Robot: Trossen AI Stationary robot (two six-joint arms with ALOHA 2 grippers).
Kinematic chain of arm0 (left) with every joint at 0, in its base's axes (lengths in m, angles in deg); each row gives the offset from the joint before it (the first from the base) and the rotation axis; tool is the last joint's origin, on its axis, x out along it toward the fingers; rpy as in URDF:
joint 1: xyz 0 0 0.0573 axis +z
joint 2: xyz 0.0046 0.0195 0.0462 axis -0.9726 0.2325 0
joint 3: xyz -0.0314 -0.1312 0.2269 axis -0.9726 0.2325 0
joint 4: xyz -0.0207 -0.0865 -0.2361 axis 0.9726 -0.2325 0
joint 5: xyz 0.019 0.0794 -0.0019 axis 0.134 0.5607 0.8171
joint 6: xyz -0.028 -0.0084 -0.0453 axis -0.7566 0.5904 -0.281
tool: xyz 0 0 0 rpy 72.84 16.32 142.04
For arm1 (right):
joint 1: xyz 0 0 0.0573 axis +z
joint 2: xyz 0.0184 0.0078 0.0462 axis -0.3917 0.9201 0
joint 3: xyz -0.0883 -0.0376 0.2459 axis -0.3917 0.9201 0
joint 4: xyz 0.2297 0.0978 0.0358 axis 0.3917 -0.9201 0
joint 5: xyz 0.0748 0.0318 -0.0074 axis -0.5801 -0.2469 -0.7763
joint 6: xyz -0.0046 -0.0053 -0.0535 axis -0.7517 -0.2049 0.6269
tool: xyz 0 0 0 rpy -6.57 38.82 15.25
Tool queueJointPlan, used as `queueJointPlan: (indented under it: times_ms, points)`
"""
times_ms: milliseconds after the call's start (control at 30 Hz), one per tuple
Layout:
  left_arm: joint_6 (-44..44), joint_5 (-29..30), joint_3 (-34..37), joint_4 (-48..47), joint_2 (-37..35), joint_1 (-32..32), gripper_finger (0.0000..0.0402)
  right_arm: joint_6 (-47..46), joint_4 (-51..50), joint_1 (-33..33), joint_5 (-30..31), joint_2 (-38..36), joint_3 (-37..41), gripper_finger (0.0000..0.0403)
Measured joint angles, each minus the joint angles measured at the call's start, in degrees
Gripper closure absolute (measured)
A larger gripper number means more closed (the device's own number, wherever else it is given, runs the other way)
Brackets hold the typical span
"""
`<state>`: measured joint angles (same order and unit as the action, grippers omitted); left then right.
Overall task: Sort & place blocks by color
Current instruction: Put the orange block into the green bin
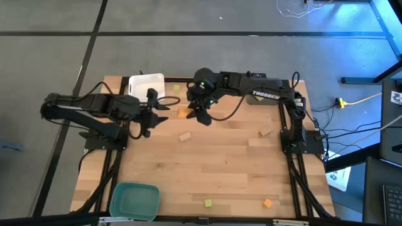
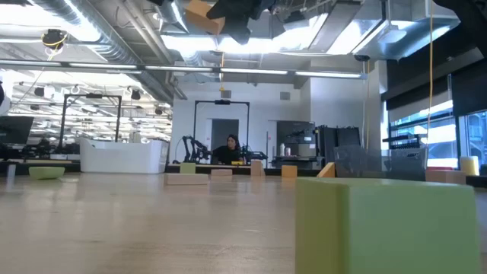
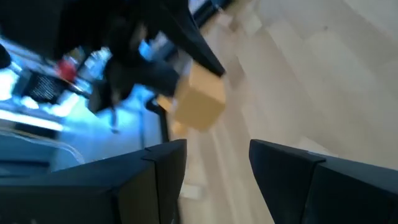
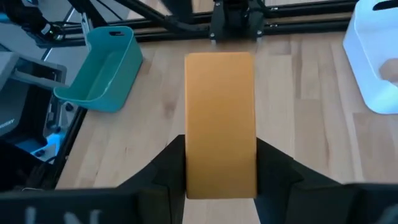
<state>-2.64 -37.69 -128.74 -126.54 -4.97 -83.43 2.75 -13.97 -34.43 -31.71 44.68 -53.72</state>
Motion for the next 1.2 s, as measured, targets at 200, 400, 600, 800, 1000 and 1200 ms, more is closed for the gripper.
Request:
queueJointPlan:
  times_ms: [200, 400, 600, 800, 1000, 1200]
  points:
    - [8.5, 2.9, 0.0, 3.7, 0.8, -2.6, 0.0232, -1.4, 0.0, -0.4, 0.0, 0.0, 0.0, 0.0274]
    - [13.0, 3.4, -0.1, 5.9, 3.3, -3.0, 0.0232, -2.7, 2.4, -0.5, -4.6, 0.0, 0.0, 0.0274]
    - [15.8, 5.0, 0.0, 9.5, 4.6, -3.0, 0.0232, -2.9, 3.0, -0.5, -5.6, 0.0, 0.0, 0.0274]
    - [16.1, 4.9, 0.0, 10.1, 4.6, -3.0, 0.0232, -2.9, 3.1, -0.5, -6.0, 0.0, 0.0, 0.0274]
    - [16.2, 4.7, 0.0, 10.2, 5.0, -3.0, 0.0232, -2.9, 3.1, -0.5, -6.2, 0.0, 0.0, 0.0274]
    - [17.4, 4.9, -0.1, 10.3, 6.9, -2.4, 0.0232, -2.9, 3.4, -0.5, -7.5, 0.0, 0.0, 0.0274]
